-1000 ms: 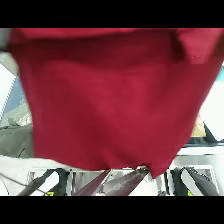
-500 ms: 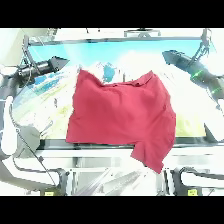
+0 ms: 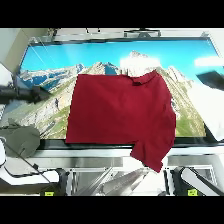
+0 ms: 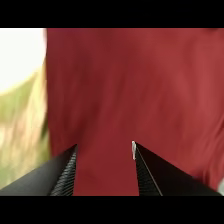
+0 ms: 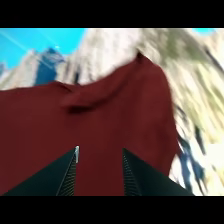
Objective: Fold the shirts.
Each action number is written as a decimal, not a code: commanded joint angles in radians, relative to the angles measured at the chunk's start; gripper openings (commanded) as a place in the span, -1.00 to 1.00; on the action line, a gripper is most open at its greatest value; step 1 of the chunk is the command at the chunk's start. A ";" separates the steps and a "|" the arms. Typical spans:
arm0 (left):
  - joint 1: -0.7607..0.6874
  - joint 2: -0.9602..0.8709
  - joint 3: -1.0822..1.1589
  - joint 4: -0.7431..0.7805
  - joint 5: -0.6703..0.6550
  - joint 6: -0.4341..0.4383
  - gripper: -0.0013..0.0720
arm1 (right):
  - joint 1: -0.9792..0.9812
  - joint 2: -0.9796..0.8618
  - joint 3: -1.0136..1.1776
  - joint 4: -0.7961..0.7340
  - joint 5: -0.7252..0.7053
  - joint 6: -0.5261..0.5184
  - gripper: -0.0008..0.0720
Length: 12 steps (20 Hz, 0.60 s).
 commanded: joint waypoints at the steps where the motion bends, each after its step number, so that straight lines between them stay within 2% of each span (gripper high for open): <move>1: 0.018 0.103 -0.282 0.180 -0.012 -0.039 0.06 | -0.198 0.126 -0.209 -0.065 0.080 0.052 -0.08; 5: 0.018 0.114 -0.463 0.223 0.042 -0.034 0.06 | -0.244 0.146 -0.368 -0.066 0.058 0.052 -0.08; 9: 0.018 0.114 -0.544 0.296 0.144 -0.034 0.06 | -0.244 0.149 -0.402 -0.064 0.060 0.044 -0.08; 12: 0.002 0.113 -0.573 0.250 0.225 -0.008 0.06 | -0.244 0.151 -0.402 -0.054 0.076 0.040 -0.08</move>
